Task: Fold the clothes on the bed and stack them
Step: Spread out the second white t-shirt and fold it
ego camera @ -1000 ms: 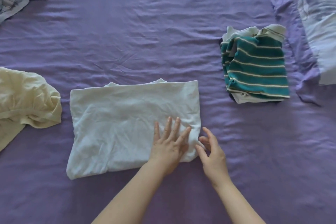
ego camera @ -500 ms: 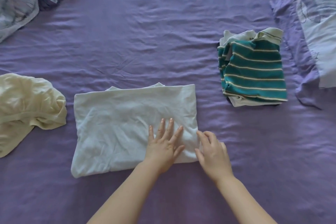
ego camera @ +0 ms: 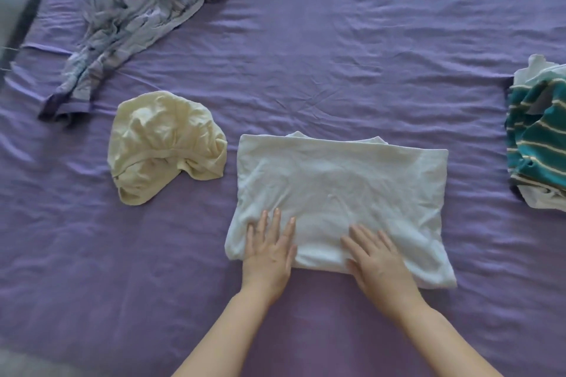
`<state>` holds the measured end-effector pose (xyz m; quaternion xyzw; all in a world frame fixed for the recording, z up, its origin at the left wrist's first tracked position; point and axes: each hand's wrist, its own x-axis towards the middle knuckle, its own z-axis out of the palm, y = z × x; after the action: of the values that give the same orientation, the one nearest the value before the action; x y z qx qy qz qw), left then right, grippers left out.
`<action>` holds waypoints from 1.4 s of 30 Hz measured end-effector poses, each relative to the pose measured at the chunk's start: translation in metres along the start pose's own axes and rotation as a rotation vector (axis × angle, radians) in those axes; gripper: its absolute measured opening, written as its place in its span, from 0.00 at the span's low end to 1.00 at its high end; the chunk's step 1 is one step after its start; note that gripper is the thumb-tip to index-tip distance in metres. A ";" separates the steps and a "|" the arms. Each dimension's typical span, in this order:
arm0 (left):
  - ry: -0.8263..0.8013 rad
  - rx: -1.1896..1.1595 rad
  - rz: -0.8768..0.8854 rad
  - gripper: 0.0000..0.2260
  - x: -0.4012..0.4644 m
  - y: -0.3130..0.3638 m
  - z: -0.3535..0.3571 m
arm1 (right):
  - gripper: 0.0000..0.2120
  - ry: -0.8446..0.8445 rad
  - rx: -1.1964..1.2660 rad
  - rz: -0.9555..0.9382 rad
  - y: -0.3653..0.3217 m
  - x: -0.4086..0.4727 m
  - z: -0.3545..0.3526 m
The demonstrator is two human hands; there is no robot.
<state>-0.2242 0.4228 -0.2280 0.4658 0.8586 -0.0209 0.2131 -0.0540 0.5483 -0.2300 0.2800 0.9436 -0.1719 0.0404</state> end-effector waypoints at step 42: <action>-0.069 -1.035 -0.520 0.08 0.019 -0.082 -0.046 | 0.26 -0.350 -0.651 -0.640 -0.121 0.263 -0.035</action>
<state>-0.3153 0.4027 -0.2068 0.0738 0.8359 0.3347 0.4288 -0.3395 0.6012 -0.2059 -0.0846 0.9660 0.0839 0.2292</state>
